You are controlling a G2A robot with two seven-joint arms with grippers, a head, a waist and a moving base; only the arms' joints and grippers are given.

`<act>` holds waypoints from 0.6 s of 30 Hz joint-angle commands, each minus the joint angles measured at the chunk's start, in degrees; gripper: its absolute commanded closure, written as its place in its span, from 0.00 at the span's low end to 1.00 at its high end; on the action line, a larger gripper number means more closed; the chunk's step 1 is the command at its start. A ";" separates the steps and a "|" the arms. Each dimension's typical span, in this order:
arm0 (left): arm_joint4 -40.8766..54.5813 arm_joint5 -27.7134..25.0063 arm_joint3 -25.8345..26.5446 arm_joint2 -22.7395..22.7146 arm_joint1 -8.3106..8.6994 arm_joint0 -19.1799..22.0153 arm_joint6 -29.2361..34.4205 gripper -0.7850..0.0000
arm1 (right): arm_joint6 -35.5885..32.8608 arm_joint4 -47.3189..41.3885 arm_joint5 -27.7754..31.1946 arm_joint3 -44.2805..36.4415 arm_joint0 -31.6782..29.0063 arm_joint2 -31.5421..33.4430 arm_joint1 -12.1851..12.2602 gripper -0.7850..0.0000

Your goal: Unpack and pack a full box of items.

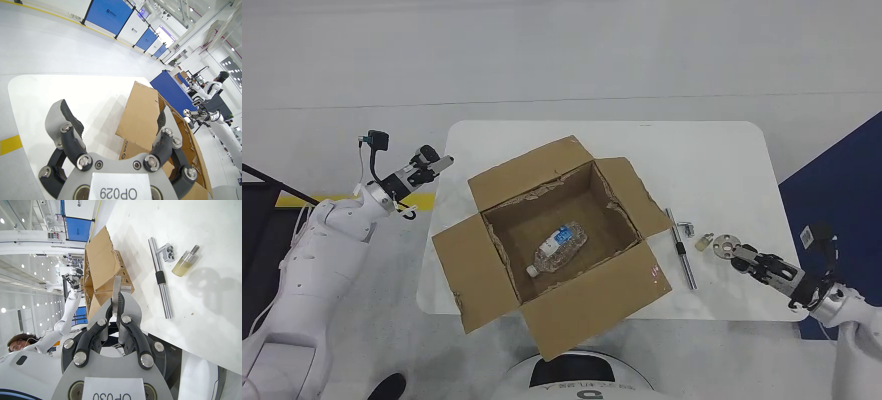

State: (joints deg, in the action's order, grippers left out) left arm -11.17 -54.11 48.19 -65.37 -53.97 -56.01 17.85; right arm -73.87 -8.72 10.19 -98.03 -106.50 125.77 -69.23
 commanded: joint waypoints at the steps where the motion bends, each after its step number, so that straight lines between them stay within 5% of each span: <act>1: 0.00 0.00 -0.01 0.00 0.00 0.00 0.00 0.00 | -0.23 -1.34 1.98 -2.19 -0.29 -1.02 0.00 1.00; 5: 0.00 0.00 -0.01 0.00 0.00 0.00 0.00 0.00 | -2.23 3.38 0.43 -14.27 1.29 -8.10 0.38 1.00; 10: 0.00 0.00 -0.01 0.00 0.00 0.00 0.00 0.00 | -4.82 17.47 -7.30 -25.26 8.49 -24.47 1.09 1.00; 18: 0.00 0.00 -0.01 0.00 0.00 0.00 0.00 0.00 | -0.51 35.74 -19.43 -17.94 25.22 -51.26 0.34 1.00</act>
State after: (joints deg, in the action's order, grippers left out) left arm -11.17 -54.11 48.19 -65.37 -53.97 -56.01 17.85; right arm -75.43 22.93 -7.75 -117.35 -82.89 77.44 -68.82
